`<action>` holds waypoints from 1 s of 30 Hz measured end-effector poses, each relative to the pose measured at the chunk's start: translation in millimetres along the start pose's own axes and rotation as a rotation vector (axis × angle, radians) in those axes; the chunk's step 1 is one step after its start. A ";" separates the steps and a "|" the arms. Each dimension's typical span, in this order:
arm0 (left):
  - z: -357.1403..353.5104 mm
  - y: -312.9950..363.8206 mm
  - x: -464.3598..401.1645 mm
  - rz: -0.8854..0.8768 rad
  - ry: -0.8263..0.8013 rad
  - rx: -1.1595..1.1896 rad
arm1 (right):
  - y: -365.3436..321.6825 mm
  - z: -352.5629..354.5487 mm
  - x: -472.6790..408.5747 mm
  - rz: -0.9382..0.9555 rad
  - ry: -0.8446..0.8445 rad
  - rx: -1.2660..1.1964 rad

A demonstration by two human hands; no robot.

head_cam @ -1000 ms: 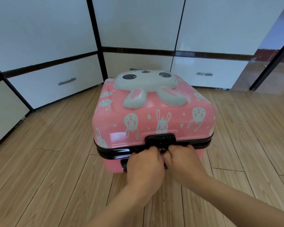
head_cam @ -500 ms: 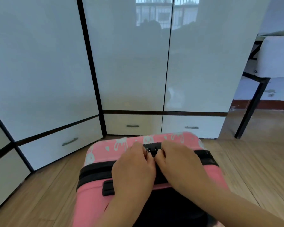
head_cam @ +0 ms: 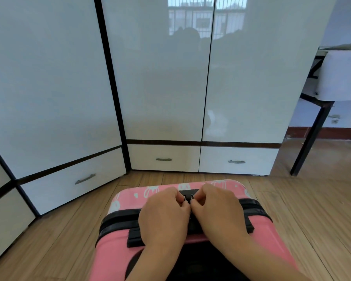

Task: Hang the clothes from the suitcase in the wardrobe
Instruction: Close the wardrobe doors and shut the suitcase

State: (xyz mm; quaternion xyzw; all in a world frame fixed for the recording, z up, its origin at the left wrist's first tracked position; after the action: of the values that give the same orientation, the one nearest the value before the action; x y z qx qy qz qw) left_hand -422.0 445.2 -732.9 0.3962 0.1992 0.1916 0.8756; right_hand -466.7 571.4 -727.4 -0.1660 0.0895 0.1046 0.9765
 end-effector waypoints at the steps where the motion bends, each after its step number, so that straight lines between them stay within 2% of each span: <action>1: 0.6 0.8 0.5 0.000 0.004 -0.009 | -0.1 0.4 1.1 0.003 0.006 -0.007; 14: -12.9 22.8 -14.5 -0.148 -0.057 -0.227 | 1.9 -3.7 -5.4 0.012 0.077 -0.083; 22: -23.8 30.0 -23.9 -0.268 -0.137 -0.389 | -5.8 -11.0 -21.3 0.093 0.026 -0.003; 30: -34.6 25.4 -49.0 -0.228 -0.198 -0.372 | -16.9 -20.2 -44.5 0.150 -0.064 0.044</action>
State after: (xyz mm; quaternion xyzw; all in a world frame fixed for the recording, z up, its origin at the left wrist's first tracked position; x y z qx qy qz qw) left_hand -485.3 458.0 -724.7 0.2197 0.1171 0.0853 0.9647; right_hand -508.4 541.1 -731.7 -0.1341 0.0729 0.1805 0.9717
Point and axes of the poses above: each hand's wrist, its own x-axis away from the middle knuckle, its own z-axis out of the back of the hand, y = z × x, the point moved 9 cm from there along -x, towards the middle knuckle, and after that the axes turned 12 degrees about x, right-handed, at the moved point
